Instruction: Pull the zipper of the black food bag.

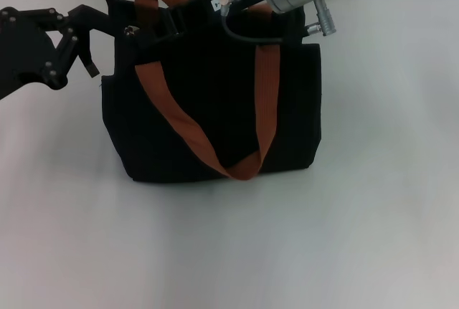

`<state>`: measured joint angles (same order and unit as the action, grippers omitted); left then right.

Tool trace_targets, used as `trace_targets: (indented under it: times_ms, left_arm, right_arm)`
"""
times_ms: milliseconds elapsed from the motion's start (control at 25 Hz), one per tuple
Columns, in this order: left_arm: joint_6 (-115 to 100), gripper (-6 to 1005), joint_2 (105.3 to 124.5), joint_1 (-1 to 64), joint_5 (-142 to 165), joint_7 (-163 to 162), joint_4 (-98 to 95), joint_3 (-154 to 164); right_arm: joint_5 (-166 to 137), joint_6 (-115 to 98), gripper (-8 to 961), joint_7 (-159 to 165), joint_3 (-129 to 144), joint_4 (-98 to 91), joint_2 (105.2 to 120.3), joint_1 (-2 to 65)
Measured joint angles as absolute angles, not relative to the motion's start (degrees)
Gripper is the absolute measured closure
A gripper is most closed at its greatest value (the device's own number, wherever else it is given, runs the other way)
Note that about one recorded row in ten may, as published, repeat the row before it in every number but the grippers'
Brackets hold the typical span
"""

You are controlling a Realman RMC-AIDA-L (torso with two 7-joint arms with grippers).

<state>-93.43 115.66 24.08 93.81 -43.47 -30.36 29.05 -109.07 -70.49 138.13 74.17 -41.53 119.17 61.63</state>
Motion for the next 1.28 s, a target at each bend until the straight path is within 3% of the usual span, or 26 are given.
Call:
trace_targets:
  times_ms: [1280]
  left_arm:
    - [-93.2, 851, 115.66, 24.1, 93.7, -43.5, -30.4, 28.7]
  right_arm:
    - [-117.2, -70.8, 951, 144.0, 72.1, -50.3, 118.53, 54.5]
